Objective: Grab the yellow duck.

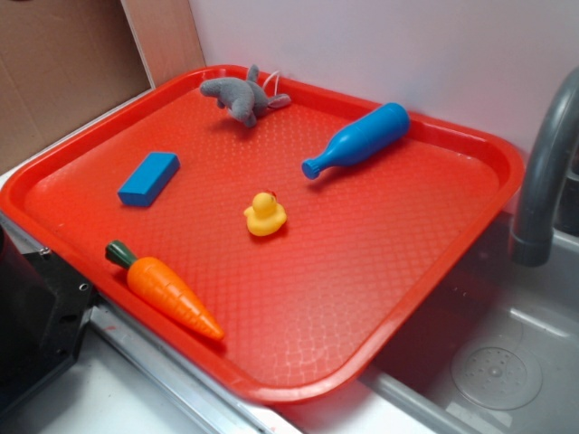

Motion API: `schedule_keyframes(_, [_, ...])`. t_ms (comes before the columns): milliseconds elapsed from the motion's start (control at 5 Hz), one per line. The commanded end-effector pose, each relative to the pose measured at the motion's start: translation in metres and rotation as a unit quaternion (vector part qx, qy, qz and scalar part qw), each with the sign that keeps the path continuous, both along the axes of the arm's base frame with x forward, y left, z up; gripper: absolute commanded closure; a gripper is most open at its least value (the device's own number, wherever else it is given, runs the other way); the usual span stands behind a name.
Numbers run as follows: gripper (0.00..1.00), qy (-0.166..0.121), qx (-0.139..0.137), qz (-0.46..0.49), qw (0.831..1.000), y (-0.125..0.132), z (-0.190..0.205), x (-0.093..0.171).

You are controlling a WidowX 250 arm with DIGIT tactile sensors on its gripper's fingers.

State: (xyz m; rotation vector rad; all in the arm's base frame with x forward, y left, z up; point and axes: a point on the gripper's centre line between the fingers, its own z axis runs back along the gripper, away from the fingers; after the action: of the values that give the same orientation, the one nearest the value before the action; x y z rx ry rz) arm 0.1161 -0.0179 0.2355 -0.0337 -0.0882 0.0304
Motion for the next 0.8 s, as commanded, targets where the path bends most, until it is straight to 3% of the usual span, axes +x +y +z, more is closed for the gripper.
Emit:
schedule_keyframes(0, [0.00, 0.000, 0.000, 0.000, 1.000, 0.000, 0.000, 0.000])
schedule_keyframes(400, [0.00, -0.039, -0.030, 0.061, 0.997, -0.004, -0.028, 0.028])
schedule_keyframes(600, [0.00, -0.027, -0.019, 0.092, 0.995, -0.012, -0.052, 0.048])
